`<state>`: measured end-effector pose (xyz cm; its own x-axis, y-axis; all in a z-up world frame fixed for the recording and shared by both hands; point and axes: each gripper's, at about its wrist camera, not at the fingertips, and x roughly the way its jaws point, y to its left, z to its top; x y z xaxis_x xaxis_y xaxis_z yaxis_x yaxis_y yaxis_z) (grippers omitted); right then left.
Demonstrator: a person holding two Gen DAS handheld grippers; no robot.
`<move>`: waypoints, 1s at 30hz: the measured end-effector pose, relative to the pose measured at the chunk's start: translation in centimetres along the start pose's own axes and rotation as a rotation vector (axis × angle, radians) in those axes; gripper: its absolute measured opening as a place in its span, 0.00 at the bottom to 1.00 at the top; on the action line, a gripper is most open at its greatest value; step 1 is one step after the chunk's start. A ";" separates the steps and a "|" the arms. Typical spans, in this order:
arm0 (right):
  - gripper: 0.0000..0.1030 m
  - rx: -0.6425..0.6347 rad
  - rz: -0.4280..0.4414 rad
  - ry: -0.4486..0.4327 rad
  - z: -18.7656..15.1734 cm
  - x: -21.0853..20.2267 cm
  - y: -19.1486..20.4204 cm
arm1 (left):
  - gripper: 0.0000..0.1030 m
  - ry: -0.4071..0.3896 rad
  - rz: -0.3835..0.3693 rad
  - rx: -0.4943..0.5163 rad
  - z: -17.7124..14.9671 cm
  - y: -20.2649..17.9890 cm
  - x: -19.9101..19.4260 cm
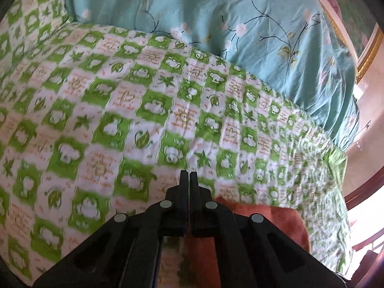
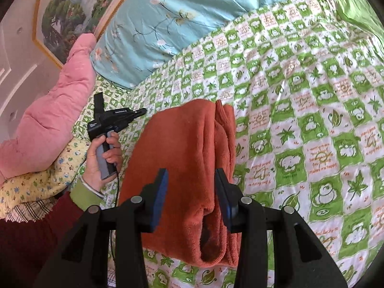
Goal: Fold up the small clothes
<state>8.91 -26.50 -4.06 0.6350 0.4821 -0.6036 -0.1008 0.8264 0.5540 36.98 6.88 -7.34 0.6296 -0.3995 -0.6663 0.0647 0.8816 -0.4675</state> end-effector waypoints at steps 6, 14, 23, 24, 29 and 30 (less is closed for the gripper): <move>0.40 0.002 -0.024 0.024 1.1 1.4 0.2 | 0.09 0.032 -0.029 0.008 -4.3 -1.0 -4.2; 0.40 -0.059 -0.081 0.115 3.3 6.2 0.7 | 0.50 0.040 0.075 0.120 -13.0 -4.2 -9.3; 0.09 -0.042 -0.055 0.143 4.3 7.5 0.6 | 0.55 0.124 0.101 0.120 -15.2 -4.7 -7.9; 0.09 -0.042 -0.030 0.108 4.7 6.2 0.9 | 0.55 0.128 0.106 0.129 -15.2 -4.9 -7.8; 0.09 -0.031 -0.074 0.106 3.7 5.0 -0.5 | 0.48 0.176 0.100 0.147 -16.3 -5.7 -6.7; 0.09 -0.012 -0.107 0.131 3.1 6.0 -1.5 | 0.48 0.183 0.107 0.151 -16.5 -5.8 -6.5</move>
<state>15.26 -25.79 -6.68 0.5376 0.4243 -0.7287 -0.0479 0.8781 0.4760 19.74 0.24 -9.91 0.4895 -0.3287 -0.8077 0.1287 0.9433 -0.3059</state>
